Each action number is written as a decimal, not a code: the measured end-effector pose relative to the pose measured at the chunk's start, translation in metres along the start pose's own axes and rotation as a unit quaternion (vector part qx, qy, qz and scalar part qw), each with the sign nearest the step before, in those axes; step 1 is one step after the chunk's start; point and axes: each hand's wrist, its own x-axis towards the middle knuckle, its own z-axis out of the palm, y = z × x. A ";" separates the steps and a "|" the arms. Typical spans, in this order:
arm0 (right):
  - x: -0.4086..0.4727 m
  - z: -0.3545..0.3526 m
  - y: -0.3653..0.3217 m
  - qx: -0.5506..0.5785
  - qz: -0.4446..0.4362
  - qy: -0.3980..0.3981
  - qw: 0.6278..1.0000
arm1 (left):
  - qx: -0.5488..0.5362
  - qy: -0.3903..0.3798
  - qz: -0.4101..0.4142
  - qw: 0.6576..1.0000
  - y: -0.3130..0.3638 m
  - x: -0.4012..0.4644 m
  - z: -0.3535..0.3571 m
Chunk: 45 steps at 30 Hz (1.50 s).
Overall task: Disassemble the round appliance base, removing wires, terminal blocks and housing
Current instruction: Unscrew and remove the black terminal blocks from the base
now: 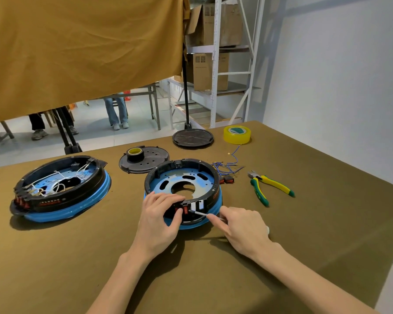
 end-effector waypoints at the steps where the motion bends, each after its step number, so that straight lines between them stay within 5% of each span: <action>1: 0.001 0.000 -0.001 -0.002 0.006 -0.004 1.000 | 0.007 -0.001 0.000 1.000 0.001 0.000 0.001; 14: -0.001 0.010 -0.004 -0.027 0.036 0.059 0.997 | 0.045 -0.017 -0.001 0.999 0.002 0.003 0.004; 23: 0.005 0.006 -0.003 -0.034 0.025 0.034 0.999 | 0.020 0.028 -0.005 0.999 0.007 0.000 0.012; 33: 0.057 -0.031 -0.010 -0.212 -0.034 0.111 0.970 | 0.019 0.026 0.013 0.999 0.002 -0.004 0.013; 45: 0.100 -0.034 -0.021 -0.223 -0.179 0.090 0.954 | 0.036 0.032 -0.003 0.999 0.010 -0.004 0.008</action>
